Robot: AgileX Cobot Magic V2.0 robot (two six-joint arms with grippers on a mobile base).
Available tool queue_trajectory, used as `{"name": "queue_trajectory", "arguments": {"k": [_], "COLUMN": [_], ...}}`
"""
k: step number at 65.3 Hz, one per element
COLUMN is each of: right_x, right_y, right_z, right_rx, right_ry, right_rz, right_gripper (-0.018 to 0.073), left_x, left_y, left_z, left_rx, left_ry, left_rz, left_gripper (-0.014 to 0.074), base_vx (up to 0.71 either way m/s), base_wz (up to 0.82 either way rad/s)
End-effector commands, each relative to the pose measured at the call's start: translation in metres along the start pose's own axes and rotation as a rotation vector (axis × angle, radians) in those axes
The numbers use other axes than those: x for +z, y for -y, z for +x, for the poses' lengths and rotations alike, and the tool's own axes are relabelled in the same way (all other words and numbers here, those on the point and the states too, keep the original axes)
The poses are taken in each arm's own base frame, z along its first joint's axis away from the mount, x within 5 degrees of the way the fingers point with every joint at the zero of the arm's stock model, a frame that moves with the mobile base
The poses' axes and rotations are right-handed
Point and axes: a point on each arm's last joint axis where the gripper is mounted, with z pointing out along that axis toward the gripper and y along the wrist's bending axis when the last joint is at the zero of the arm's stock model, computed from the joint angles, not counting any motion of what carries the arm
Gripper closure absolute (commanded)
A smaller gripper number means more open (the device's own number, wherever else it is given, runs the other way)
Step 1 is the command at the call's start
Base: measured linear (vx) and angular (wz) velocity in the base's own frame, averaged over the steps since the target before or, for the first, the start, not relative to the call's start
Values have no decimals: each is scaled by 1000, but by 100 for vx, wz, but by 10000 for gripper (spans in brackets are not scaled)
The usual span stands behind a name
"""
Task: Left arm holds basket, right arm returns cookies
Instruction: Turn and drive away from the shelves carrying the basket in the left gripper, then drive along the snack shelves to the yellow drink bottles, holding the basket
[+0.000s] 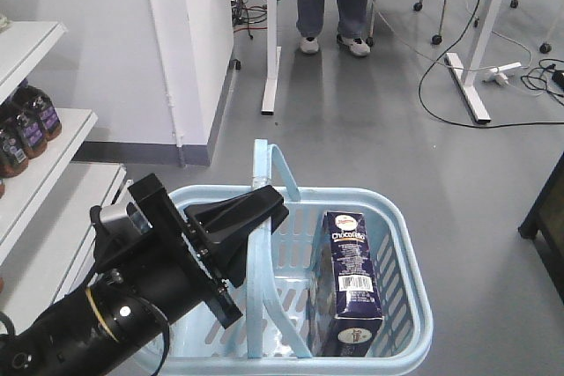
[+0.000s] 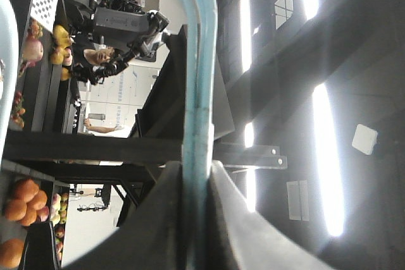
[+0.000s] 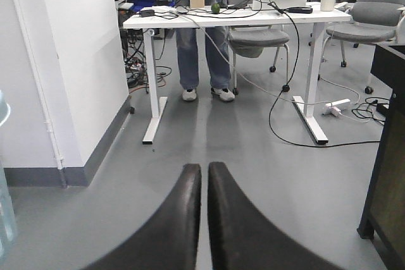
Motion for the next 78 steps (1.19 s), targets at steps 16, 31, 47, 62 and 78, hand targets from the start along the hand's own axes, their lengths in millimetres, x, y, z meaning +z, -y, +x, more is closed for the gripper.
{"name": "queue_trajectory", "arguments": {"k": [16,31,47,62,78], "right_x": [0,0,0,0,0], "right_y": [1,1,1,1,1], "right_z": [-1,-1,-1,-1,-1], "right_rx": [-11,-11,-11,-11,-11], "right_ry": [65,65,65,65,65], "right_rz": [6,6,6,6,6], "right_gripper": [566,566,566,566,566], "left_x": [-3,-3,-3,-3,-3], "left_y": [40,40,40,40,40], "left_z": [11,11,11,11,11], "left_rx": [-1,-1,-1,-1,-1], "left_ry": [-92,-91,-91,-91,-92], "left_rz": [330,330,330,330,330], "left_gripper": [596,596,596,596,596], "base_vx": [35,32,26,18,13], "base_wz": [0,5,18,37,49]}}
